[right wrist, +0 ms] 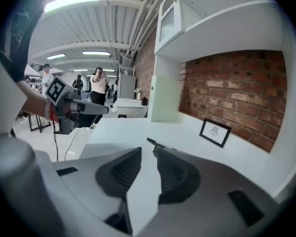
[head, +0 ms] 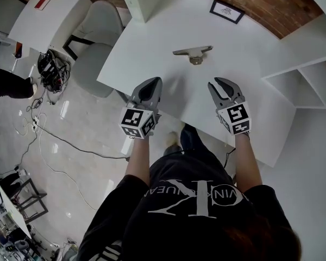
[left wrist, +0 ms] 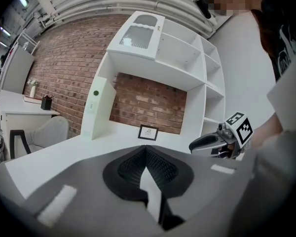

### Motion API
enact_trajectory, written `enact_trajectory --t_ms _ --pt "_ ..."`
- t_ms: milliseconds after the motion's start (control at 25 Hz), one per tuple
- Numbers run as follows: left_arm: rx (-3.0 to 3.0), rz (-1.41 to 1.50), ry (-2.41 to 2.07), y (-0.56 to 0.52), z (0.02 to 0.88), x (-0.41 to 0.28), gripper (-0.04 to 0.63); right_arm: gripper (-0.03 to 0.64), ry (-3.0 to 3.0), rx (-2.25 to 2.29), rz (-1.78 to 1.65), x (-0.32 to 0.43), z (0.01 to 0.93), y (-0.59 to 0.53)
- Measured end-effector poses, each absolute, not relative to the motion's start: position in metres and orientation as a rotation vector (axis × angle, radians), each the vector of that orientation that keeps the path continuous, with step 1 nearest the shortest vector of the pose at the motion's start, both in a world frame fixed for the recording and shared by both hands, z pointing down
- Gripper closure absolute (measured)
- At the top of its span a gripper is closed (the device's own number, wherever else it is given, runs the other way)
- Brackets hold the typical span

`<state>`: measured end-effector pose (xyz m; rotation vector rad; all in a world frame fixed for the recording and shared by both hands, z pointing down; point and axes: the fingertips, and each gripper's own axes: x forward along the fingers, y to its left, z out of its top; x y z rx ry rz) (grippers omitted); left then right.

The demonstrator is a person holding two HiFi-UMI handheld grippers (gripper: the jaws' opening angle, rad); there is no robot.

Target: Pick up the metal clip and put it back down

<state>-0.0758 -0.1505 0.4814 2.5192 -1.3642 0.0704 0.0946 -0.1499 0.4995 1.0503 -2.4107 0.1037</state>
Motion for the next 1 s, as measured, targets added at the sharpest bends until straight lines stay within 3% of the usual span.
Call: enact_trajectory --t_ms 1000 --pt "2.432 0.112 -1.397 -0.202 0.512 -0.058 0.589 0.551 -2.173 0.721 -0.291 0.062 0.55 -0.236"
